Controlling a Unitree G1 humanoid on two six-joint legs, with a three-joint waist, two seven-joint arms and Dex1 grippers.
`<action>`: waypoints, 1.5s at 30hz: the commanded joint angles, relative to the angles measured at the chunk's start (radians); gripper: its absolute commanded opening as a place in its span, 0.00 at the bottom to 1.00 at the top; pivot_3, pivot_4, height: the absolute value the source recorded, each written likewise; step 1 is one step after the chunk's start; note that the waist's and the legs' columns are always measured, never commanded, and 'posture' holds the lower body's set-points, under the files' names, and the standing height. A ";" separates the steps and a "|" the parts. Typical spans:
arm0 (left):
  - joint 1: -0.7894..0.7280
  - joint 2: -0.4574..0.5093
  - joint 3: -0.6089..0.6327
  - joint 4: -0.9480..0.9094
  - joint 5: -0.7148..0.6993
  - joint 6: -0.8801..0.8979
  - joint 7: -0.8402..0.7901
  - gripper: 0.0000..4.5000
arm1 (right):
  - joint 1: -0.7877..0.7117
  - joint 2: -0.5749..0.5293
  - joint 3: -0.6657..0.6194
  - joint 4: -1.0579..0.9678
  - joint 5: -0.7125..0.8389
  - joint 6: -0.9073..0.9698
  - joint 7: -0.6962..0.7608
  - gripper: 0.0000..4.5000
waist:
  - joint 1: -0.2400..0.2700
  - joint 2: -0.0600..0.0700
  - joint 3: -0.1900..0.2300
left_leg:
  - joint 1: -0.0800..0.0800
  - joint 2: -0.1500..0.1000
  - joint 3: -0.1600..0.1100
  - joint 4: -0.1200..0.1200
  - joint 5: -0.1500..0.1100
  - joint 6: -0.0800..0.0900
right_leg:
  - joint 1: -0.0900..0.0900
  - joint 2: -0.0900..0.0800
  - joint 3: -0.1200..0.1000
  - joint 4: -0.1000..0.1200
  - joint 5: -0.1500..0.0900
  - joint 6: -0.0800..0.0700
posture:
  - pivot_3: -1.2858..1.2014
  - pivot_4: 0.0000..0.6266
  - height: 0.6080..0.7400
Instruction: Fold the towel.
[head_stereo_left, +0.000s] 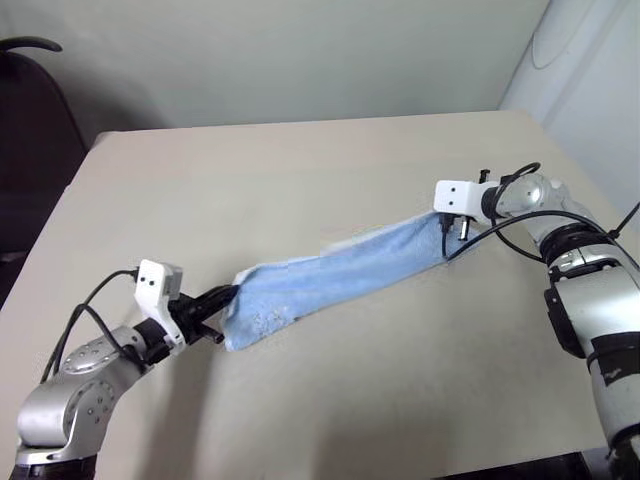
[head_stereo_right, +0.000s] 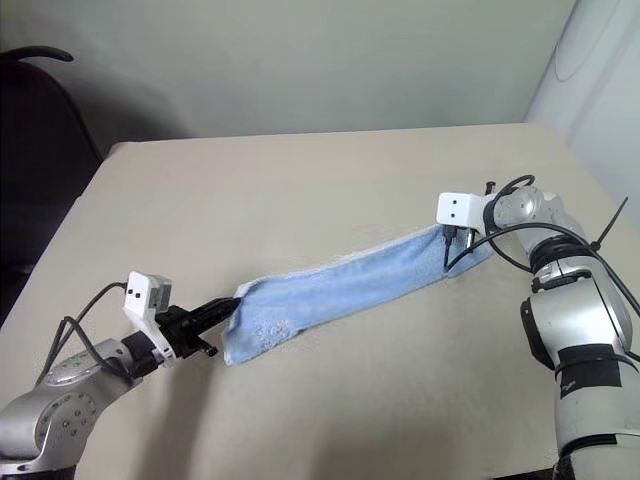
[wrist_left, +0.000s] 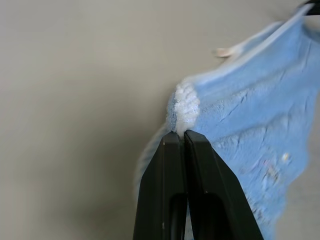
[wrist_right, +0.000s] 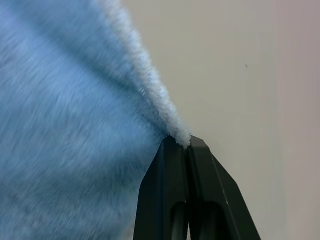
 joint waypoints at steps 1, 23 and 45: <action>0.027 0.017 0.030 0.013 0.027 -0.028 -0.033 0.00 | -0.030 -0.009 0.003 0.003 -0.014 0.010 -0.031 0.00 | 0.000 0.000 0.000 | 0.000 0.000 0.000 0.000 0.000 0.000 | 0.000 0.000 0.000 0.000 0.000 0.000 | 0.52 0.24 1.00; -0.016 -0.020 0.052 0.061 0.087 -0.068 -0.051 0.95 | 0.012 -0.028 -0.049 -0.006 0.030 -0.012 -0.129 0.91 | 0.000 0.000 0.000 | -0.002 0.000 0.000 0.000 0.000 0.000 | -0.001 0.000 0.000 -0.001 0.000 0.000 | 0.52 0.24 1.00; -0.037 -0.064 0.099 -0.181 0.081 -0.191 0.027 1.00 | 0.323 -0.061 -0.778 -0.345 0.844 1.255 0.039 1.00 | 0.004 -0.005 -0.002 | 0.000 0.000 0.001 0.001 0.005 -0.008 | 0.001 0.000 0.000 -0.001 0.001 0.001 | 0.52 0.24 1.00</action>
